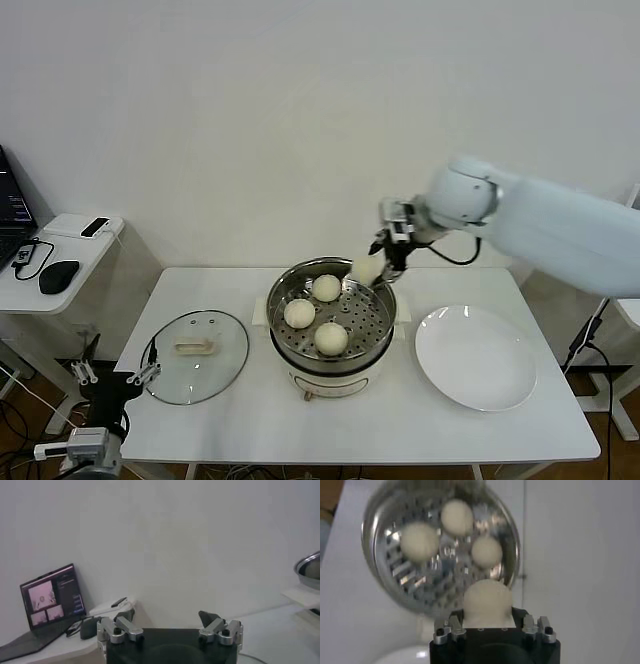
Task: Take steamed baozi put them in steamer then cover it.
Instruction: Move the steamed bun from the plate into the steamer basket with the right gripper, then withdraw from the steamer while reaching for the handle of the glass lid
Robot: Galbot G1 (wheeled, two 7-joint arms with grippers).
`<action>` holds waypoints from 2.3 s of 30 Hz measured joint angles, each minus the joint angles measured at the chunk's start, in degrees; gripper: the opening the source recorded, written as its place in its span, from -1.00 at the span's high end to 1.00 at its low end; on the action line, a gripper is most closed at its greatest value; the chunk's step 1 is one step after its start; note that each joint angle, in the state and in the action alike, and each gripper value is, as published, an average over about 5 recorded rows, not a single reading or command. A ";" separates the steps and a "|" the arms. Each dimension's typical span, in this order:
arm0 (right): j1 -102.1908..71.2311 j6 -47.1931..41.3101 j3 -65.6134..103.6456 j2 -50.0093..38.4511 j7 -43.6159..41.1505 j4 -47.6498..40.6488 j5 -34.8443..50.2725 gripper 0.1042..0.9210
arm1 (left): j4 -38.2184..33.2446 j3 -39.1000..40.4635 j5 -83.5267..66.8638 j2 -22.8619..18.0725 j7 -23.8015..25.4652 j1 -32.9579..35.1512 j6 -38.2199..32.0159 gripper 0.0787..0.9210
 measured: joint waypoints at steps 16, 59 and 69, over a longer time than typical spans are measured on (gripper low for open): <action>-5.98 -5.29 -2.72 5.04 6.02 -3.64 2.01 -0.25 | 0.28 -0.46 -0.38 0.26 0.01 -0.18 -0.01 -0.77; -8.24 -6.43 3.02 0.36 5.44 0.38 0.32 -0.76 | 1.42 0.21 -0.40 0.06 0.03 -1.14 -0.11 -0.77; -20.27 -1.50 18.52 -10.07 19.09 10.68 4.91 -0.76 | 2.43 0.89 -0.03 -0.06 0.23 -1.83 0.01 -0.77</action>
